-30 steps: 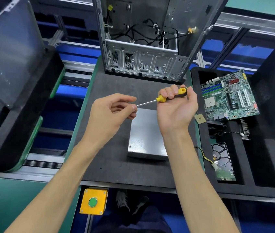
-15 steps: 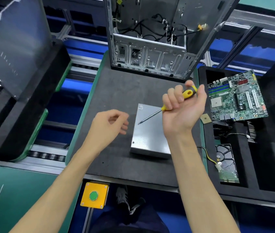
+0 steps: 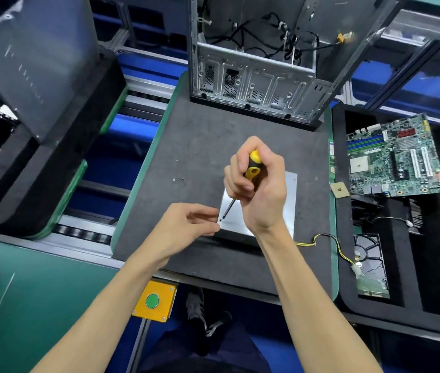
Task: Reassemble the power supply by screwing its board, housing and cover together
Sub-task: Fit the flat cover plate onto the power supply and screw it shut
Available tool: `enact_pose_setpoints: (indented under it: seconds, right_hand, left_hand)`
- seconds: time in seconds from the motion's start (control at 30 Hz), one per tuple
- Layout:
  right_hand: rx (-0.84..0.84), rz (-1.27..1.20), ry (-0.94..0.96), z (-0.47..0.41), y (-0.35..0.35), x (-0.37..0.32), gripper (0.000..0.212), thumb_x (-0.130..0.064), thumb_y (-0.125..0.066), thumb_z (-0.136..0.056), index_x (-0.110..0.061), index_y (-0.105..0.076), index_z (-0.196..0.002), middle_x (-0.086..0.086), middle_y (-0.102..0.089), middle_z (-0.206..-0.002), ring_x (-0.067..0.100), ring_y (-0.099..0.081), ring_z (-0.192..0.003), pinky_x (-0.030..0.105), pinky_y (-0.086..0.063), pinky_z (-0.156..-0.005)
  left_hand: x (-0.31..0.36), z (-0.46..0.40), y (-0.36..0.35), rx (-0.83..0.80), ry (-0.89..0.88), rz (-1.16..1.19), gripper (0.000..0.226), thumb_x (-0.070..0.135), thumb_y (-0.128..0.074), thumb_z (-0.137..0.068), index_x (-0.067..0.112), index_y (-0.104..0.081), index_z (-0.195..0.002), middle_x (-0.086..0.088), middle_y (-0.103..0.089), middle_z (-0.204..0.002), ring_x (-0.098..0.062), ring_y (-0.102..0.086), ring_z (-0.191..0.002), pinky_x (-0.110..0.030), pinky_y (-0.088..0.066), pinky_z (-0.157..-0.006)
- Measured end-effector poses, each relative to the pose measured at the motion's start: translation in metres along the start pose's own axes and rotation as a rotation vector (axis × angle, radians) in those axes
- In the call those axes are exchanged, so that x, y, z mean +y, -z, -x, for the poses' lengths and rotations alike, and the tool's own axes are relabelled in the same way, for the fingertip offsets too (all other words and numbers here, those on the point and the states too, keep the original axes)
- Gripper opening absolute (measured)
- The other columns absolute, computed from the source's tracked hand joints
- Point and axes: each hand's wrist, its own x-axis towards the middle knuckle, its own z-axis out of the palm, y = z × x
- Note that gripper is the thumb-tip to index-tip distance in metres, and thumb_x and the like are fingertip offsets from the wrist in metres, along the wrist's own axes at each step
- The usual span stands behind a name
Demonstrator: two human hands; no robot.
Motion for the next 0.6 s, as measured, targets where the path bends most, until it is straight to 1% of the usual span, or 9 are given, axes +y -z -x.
enact_pose_setpoints:
  seconds: [0.1, 0.23, 0.37, 0.47, 0.53, 0.6]
  right_hand:
    - [-0.003, 0.011, 0.004, 0.001, 0.001, 0.003, 0.030, -0.034, -0.038, -0.094, -0.022, -0.048, -0.069, -0.007, -0.027, -0.050, 0.011, -0.018, -0.044, 0.023, -0.015, -0.046]
    - [0.007, 0.009, -0.004, 0.001, 0.002, 0.007, 0.030, -0.036, -0.039, -0.093, -0.022, -0.048, -0.069, -0.007, -0.027, -0.050, 0.012, -0.017, -0.044, 0.023, -0.014, -0.046]
    - [-0.001, 0.033, -0.009, 0.002, 0.001, 0.010, 0.030, -0.035, -0.039, -0.094, -0.022, -0.048, -0.069, -0.007, -0.027, -0.051, 0.013, -0.017, -0.045, 0.024, -0.014, -0.046]
    - [-0.013, 0.081, -0.008, 0.004, -0.001, 0.011, 0.032, -0.036, -0.037, -0.097, -0.022, -0.053, -0.073, -0.007, -0.031, -0.053, 0.015, -0.019, -0.048, 0.023, -0.021, -0.048]
    - [-0.035, 0.129, -0.003, 0.008, -0.002, 0.012, 0.036, -0.036, -0.035, -0.100, -0.019, -0.062, -0.084, -0.006, -0.038, -0.059, 0.015, -0.028, -0.052, 0.026, -0.027, -0.051]
    - [-0.033, 0.176, -0.003, 0.011, -0.004, 0.012, 0.033, -0.034, -0.037, -0.102, -0.016, -0.065, -0.096, -0.002, -0.049, -0.069, 0.017, -0.042, -0.060, 0.029, -0.038, -0.057]
  left_hand:
    - [-0.001, 0.000, 0.000, 0.013, -0.008, -0.013, 0.031, 0.001, -0.080, -0.081, 0.009, -0.075, -0.111, -0.002, -0.079, -0.095, -0.017, -0.076, -0.090, -0.022, -0.059, -0.080]
    - [0.001, 0.001, 0.000, 0.014, -0.008, -0.074, 0.033, 0.005, -0.080, -0.081, 0.011, -0.075, -0.113, 0.001, -0.079, -0.096, -0.014, -0.076, -0.090, -0.028, -0.059, -0.087]
    - [0.003, 0.001, 0.001, 0.015, -0.009, -0.121, 0.031, 0.009, -0.081, -0.080, 0.016, -0.076, -0.111, 0.006, -0.079, -0.096, -0.010, -0.075, -0.090, -0.027, -0.058, -0.089]
    - [0.004, 0.002, 0.001, 0.022, -0.010, -0.132, 0.028, 0.009, -0.081, -0.080, 0.022, -0.076, -0.105, 0.008, -0.079, -0.091, -0.009, -0.075, -0.088, -0.023, -0.058, -0.086]
    - [0.005, 0.003, 0.001, 0.022, -0.013, -0.135, 0.026, 0.008, -0.081, -0.081, 0.025, -0.076, -0.100, 0.009, -0.078, -0.089, -0.009, -0.075, -0.086, -0.020, -0.058, -0.082]
    - [0.006, 0.002, 0.000, 0.022, -0.021, -0.135, 0.024, 0.008, -0.081, -0.081, 0.024, -0.076, -0.098, 0.008, -0.078, -0.088, -0.009, -0.074, -0.085, -0.016, -0.057, -0.077]
